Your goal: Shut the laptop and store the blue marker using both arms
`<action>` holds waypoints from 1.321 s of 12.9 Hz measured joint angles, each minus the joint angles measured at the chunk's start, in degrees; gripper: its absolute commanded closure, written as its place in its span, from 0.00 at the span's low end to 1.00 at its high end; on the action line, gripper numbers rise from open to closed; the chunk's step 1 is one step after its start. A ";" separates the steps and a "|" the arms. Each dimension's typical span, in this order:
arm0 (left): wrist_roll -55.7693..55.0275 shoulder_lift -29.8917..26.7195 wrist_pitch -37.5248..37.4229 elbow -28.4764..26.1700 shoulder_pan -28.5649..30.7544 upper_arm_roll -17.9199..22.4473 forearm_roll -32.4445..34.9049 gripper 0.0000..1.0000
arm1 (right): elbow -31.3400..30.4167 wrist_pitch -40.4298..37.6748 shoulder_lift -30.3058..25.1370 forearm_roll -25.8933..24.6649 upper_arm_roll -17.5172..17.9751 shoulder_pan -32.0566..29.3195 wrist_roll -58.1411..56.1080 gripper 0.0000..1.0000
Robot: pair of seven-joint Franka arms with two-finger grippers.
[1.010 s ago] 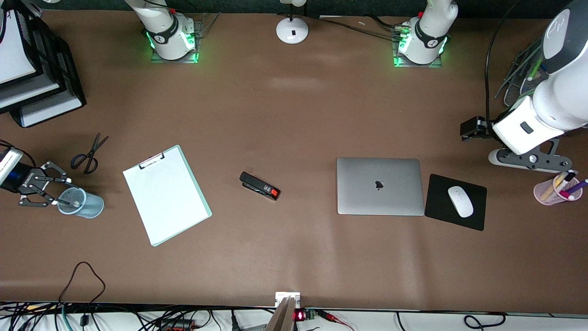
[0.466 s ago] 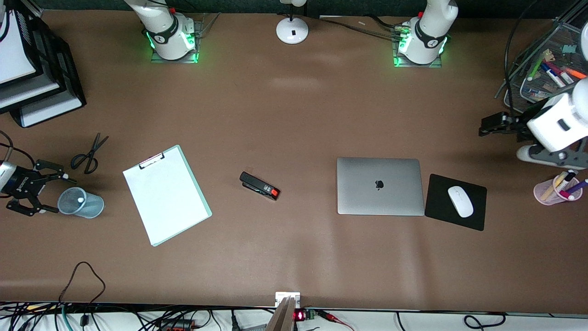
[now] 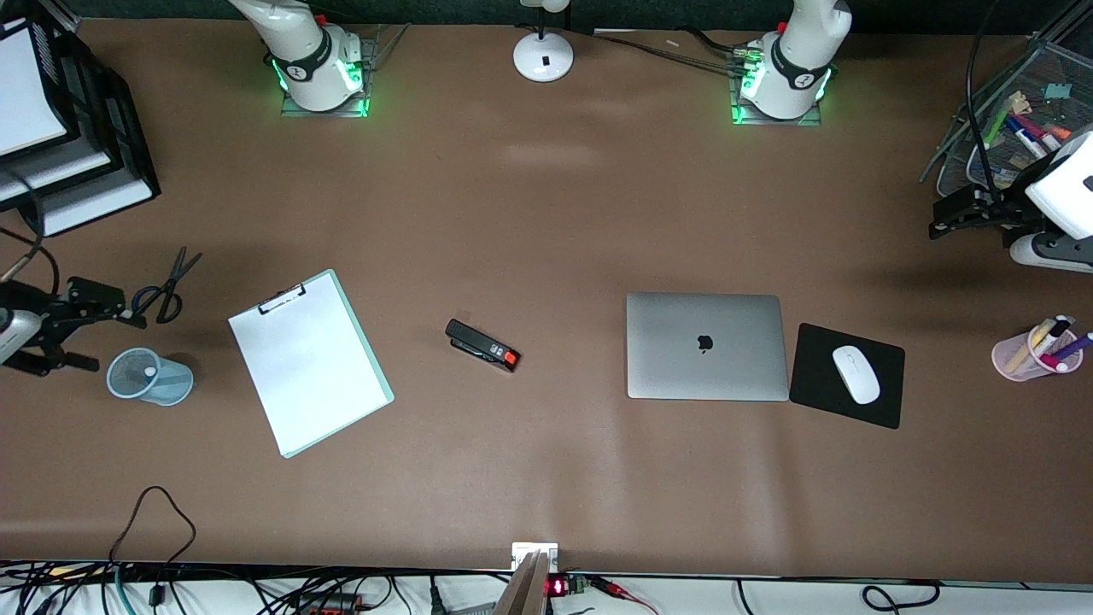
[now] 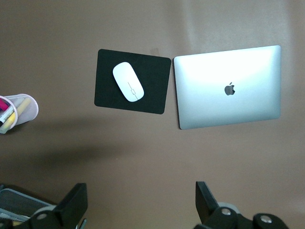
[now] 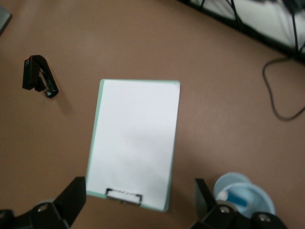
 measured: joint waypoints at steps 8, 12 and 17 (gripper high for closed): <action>0.70 0.06 0.97 0.09 -0.43 -0.32 0.00 0.00 | -0.21 -12.05 -7.41 -14.79 0.32 11.00 37.93 0.00; 0.70 0.06 0.87 0.09 -0.46 -0.50 0.00 0.00 | -0.31 -16.17 -10.67 -17.73 0.35 14.27 48.85 0.00; 0.54 0.06 0.84 0.11 -0.52 -1.14 0.00 0.00 | -1.97 -19.76 -15.39 -18.38 -0.70 14.55 55.15 0.00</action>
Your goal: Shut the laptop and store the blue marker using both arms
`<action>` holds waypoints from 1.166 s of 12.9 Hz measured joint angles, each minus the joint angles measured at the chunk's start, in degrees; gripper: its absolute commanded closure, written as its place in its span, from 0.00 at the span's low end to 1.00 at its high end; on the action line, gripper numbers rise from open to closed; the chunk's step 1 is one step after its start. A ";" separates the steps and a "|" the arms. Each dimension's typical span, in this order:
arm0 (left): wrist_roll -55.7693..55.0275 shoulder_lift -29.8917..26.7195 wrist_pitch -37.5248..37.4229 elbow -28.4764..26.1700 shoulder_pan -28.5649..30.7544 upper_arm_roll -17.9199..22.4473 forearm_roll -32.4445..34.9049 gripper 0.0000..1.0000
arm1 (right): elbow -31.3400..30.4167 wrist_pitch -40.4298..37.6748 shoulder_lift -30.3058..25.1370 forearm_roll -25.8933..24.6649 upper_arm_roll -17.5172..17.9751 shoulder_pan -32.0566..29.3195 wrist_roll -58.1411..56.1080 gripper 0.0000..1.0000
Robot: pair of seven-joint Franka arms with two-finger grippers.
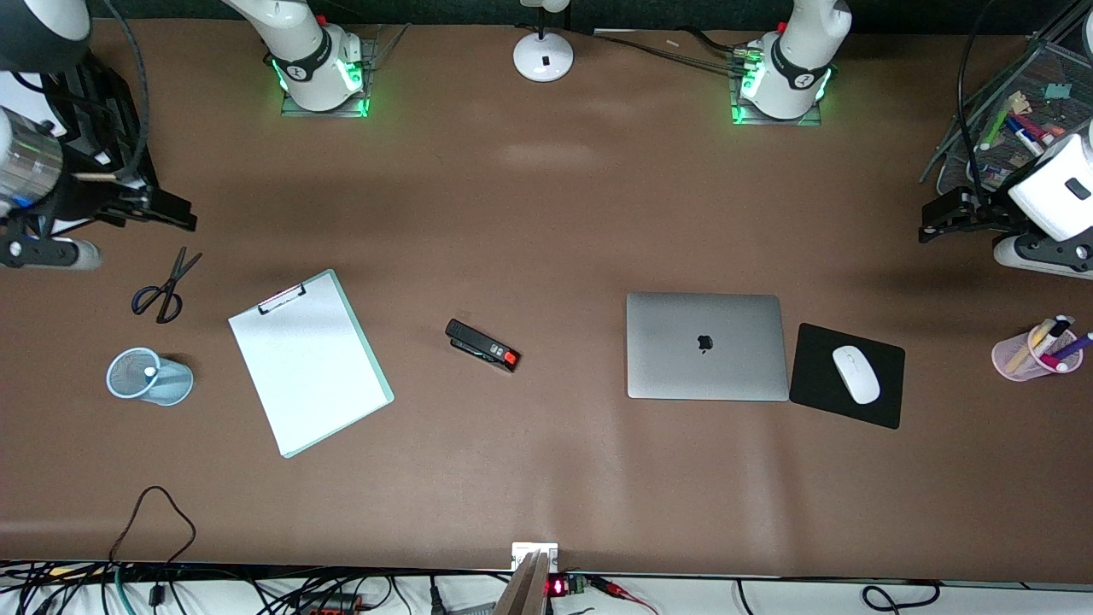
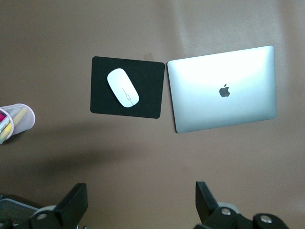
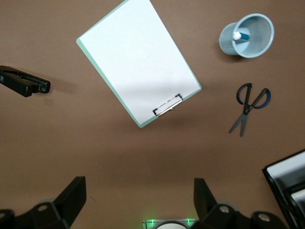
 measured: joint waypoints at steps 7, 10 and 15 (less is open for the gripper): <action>-0.39 -0.01 -0.67 0.04 -0.01 -0.05 0.00 0.00 | -0.71 -0.22 -0.71 0.08 -3.32 -1.81 -1.38 0.00; -0.39 -0.01 -1.39 0.04 0.27 0.01 0.00 0.00 | -3.01 3.71 -2.06 0.03 -2.94 -1.12 -1.38 0.00; -0.44 -0.01 -1.57 0.04 0.24 0.00 0.02 0.00 | -14.40 13.56 -9.99 -2.33 -1.16 -1.08 -1.27 0.00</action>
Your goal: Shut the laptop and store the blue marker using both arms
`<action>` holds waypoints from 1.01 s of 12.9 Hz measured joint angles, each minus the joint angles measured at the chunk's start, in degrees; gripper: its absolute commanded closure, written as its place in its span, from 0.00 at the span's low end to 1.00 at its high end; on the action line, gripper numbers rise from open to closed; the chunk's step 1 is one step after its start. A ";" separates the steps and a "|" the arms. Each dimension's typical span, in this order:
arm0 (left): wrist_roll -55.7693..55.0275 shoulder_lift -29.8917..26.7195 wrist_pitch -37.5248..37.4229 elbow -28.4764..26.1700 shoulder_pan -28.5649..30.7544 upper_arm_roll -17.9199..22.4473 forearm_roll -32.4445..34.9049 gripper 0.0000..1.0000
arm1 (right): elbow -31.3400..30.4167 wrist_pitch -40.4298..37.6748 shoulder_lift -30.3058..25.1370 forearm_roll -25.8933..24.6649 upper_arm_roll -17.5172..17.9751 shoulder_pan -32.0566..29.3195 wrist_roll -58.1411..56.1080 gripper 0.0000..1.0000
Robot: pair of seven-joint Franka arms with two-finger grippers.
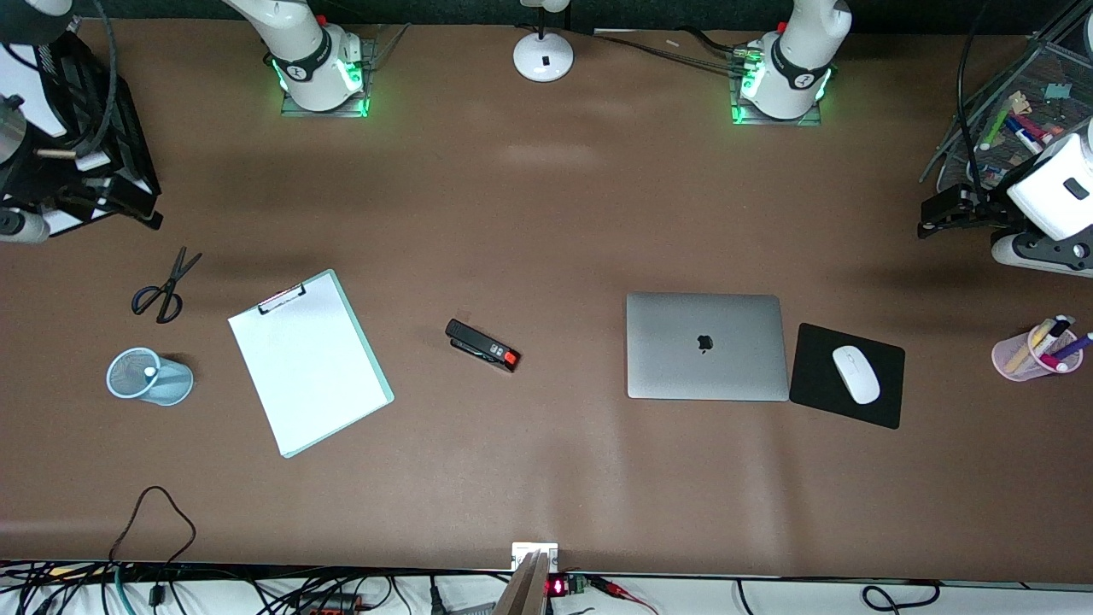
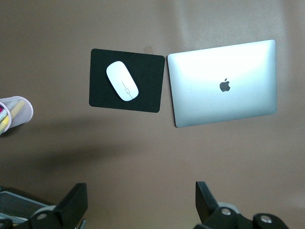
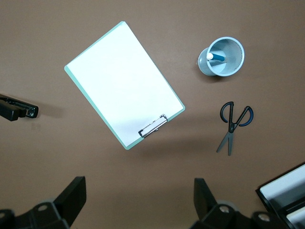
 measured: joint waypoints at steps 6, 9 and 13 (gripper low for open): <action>-0.79 0.00 -0.63 0.00 -0.02 -0.04 0.01 0.00 | 0.69 1.06 -1.11 -0.08 0.06 0.00 0.00 0.00; -0.83 0.00 -0.67 0.30 -0.12 -0.07 0.01 0.00 | 2.50 0.61 -0.90 -0.08 0.11 0.00 -0.01 0.00; -0.85 0.00 -0.91 0.60 -0.21 -0.10 0.01 0.00 | 2.95 -0.14 -0.38 -0.08 0.21 0.14 -0.02 0.00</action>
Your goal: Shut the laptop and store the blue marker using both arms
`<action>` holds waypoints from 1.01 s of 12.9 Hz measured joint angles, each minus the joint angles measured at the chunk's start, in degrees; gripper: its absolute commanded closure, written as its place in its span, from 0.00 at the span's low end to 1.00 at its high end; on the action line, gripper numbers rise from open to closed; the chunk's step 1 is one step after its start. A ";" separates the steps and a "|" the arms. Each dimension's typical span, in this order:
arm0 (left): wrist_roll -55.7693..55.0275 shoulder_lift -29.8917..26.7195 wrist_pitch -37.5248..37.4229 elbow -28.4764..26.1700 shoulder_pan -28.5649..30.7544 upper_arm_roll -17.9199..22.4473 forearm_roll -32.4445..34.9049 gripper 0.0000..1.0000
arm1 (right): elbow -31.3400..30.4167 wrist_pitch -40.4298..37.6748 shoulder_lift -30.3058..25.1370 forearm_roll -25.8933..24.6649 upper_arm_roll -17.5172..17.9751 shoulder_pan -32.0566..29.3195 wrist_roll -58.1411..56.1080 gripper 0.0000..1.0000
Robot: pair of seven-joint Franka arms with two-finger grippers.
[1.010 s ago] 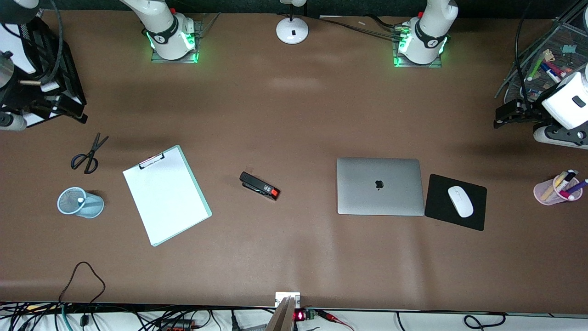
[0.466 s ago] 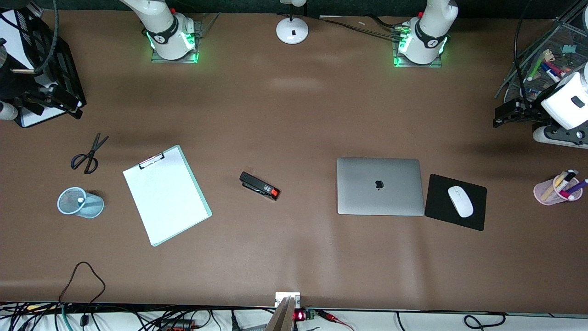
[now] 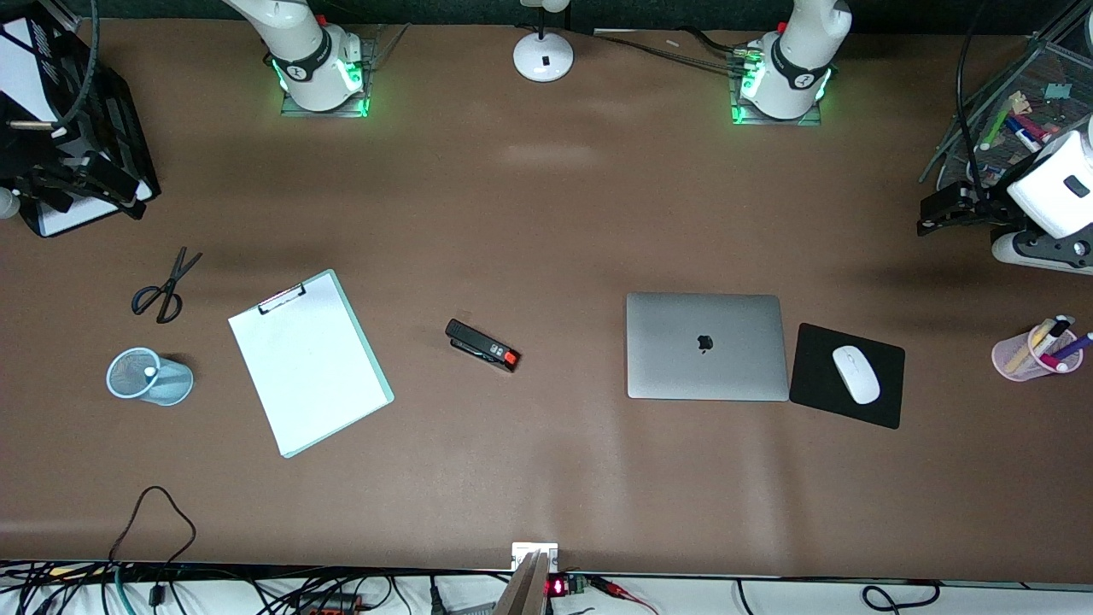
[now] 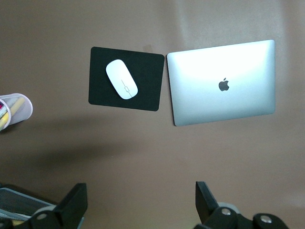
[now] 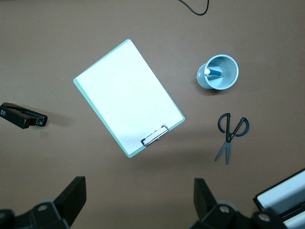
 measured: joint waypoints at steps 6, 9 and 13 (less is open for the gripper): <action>-0.03 0.00 -0.20 0.06 -0.17 -0.04 0.00 0.00 | 0.03 -0.01 0.54 -0.02 -0.10 -0.03 -0.01 0.00; -0.03 0.00 -0.21 0.07 -0.17 -0.04 0.00 0.00 | 0.04 -0.01 0.78 -0.11 -0.18 -0.22 -0.01 0.00; -0.03 0.00 -0.22 0.07 -0.18 -0.04 0.00 0.00 | 0.04 -0.20 0.87 -0.13 1.16 -2.65 -0.06 0.00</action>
